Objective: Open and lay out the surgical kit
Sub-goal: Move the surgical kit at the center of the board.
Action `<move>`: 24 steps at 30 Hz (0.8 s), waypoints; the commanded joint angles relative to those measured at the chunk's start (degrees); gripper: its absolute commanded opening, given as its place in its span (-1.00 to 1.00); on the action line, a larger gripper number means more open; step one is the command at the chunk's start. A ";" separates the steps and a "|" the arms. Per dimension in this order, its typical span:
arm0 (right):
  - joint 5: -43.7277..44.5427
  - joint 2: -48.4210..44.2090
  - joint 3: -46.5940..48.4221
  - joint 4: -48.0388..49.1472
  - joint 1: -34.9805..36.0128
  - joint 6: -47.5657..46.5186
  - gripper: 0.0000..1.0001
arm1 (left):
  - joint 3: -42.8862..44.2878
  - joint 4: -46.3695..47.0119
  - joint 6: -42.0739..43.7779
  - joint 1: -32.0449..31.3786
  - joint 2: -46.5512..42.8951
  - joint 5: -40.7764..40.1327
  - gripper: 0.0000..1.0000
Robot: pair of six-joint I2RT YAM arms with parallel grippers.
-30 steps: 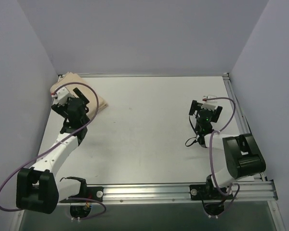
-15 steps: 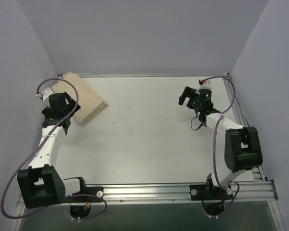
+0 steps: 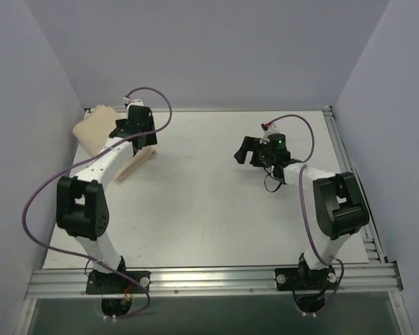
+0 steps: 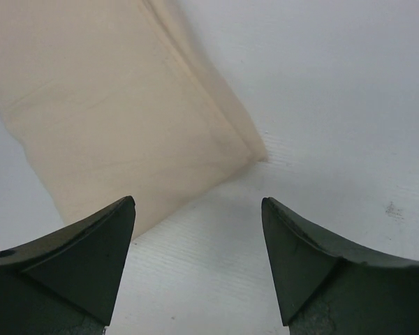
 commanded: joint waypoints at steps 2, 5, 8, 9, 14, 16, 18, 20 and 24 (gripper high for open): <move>0.47 -4.01 0.99 -0.19 -0.39 -0.27 0.99 | 9.90 -10.72 3.99 -5.82 9.00 -14.71 0.58; 1.00 -6.65 -0.07 -0.45 -0.39 -0.62 0.99 | 11.40 -11.87 4.34 -8.11 12.35 -21.04 0.54; 1.09 -9.20 -1.73 -0.10 -0.39 -1.32 0.99 | 10.70 -10.74 6.44 -10.32 13.58 -24.65 0.54; 1.09 -10.16 -2.35 0.08 -0.48 -1.41 0.99 | 10.53 -10.56 7.49 -10.49 14.02 -25.18 0.54; 0.47 -11.92 -4.11 1.04 -0.57 -1.77 0.99 | 9.91 -9.86 12.33 -10.58 16.66 -26.77 0.54; 0.12 -12.36 -4.99 2.01 -0.57 -1.59 0.99 | 8.24 -8.19 15.31 -10.67 16.84 -27.38 0.55; -0.32 -12.45 -5.43 2.71 -0.57 -1.50 0.99 | 7.71 -7.57 16.37 -10.50 17.36 -27.91 0.55; -0.76 -12.46 -5.87 3.15 -0.57 -1.50 0.99 | 7.54 -5.82 18.65 -10.23 18.68 -27.56 0.56; -0.85 -13.07 -6.66 3.94 -0.66 -1.59 0.99 | 7.97 -4.66 22.09 -9.88 20.97 -26.34 0.58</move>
